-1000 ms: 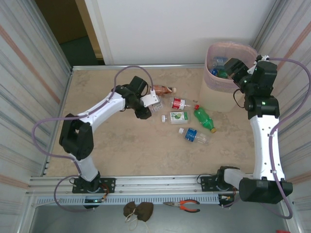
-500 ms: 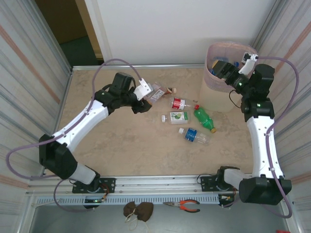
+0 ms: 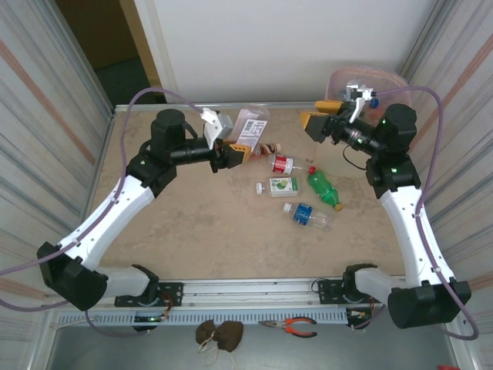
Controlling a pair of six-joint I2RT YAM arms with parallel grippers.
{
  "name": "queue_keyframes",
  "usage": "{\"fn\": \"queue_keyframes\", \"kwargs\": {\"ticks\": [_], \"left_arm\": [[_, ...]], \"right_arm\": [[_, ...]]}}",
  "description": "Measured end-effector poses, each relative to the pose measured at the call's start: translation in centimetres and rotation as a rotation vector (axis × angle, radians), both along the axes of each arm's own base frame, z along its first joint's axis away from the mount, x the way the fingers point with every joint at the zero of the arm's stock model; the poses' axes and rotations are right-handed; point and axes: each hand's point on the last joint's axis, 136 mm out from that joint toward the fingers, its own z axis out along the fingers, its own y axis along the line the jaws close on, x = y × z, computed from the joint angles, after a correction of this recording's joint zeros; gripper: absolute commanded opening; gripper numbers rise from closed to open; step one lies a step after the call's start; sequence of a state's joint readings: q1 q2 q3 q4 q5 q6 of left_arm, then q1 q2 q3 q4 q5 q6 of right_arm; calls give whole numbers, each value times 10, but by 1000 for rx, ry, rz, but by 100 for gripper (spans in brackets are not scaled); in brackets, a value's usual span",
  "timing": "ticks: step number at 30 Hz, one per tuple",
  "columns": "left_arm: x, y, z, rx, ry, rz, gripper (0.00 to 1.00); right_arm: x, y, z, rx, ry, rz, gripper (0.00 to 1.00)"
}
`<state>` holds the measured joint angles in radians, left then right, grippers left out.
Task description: Put the plastic bottles in the bin
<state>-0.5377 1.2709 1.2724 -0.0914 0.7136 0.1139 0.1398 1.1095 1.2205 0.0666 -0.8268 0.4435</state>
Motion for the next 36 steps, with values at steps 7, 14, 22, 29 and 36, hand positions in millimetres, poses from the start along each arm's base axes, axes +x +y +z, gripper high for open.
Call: {"fn": "queue_keyframes", "kwargs": {"ticks": [7,14,22,29,36], "left_arm": [[-29,-1,54,-168,-86,-123,40],[-64,-10,75,-230,-133,-270,41],[-90,-20,83,-241,-150,-369,41],[-91,-20,86,-247,-161,-369,41],[-89,-19,88,-251,-169,-350,41]], "right_arm": [[-50,46,34,-19,-149,229,88],[-92,80,58,-11,-253,405,86],[-109,109,54,-25,-285,526,75],[-112,112,50,-45,-319,543,61],[-115,113,50,-55,-351,548,49]]}}
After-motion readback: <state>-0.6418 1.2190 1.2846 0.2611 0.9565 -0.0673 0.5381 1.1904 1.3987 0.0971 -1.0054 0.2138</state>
